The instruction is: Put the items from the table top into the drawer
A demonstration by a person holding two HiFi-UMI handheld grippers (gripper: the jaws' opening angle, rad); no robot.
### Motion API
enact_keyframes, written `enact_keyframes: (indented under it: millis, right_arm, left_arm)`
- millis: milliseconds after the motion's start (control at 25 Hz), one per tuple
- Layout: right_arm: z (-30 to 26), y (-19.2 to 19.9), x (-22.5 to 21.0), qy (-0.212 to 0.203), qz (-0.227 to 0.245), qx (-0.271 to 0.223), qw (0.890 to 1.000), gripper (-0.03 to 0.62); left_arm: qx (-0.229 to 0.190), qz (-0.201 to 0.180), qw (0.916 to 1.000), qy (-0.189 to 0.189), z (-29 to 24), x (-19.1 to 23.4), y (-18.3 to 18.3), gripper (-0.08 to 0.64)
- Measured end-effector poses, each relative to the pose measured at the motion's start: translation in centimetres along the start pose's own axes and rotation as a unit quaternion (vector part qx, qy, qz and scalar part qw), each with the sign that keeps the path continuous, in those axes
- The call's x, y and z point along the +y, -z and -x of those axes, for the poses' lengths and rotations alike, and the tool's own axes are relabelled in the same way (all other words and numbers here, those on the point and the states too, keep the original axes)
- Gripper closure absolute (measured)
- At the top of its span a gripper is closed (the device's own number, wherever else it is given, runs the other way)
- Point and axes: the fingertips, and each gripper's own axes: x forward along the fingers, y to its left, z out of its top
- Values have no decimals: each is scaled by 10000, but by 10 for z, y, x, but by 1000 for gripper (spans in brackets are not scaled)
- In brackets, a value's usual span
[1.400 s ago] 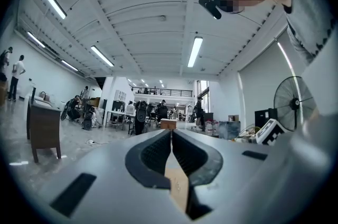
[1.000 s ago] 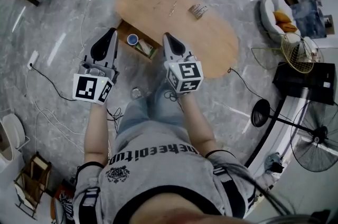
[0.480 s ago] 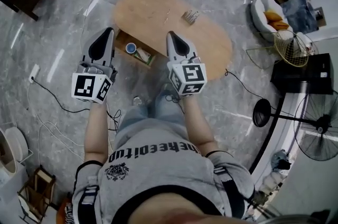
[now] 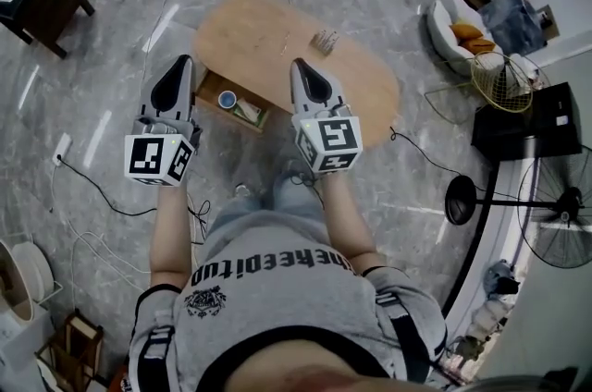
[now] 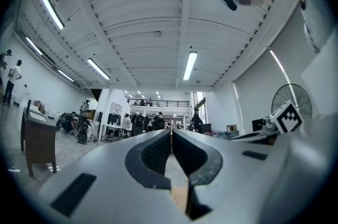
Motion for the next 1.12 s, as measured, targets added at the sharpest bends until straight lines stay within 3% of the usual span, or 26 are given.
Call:
enact_keyframes:
  millis: [1120]
  right_arm:
    - [20,-32,12,105,46,-402,9991,589]
  left_arm:
    - [-303,30,9995,66,9,-10,-29,548]
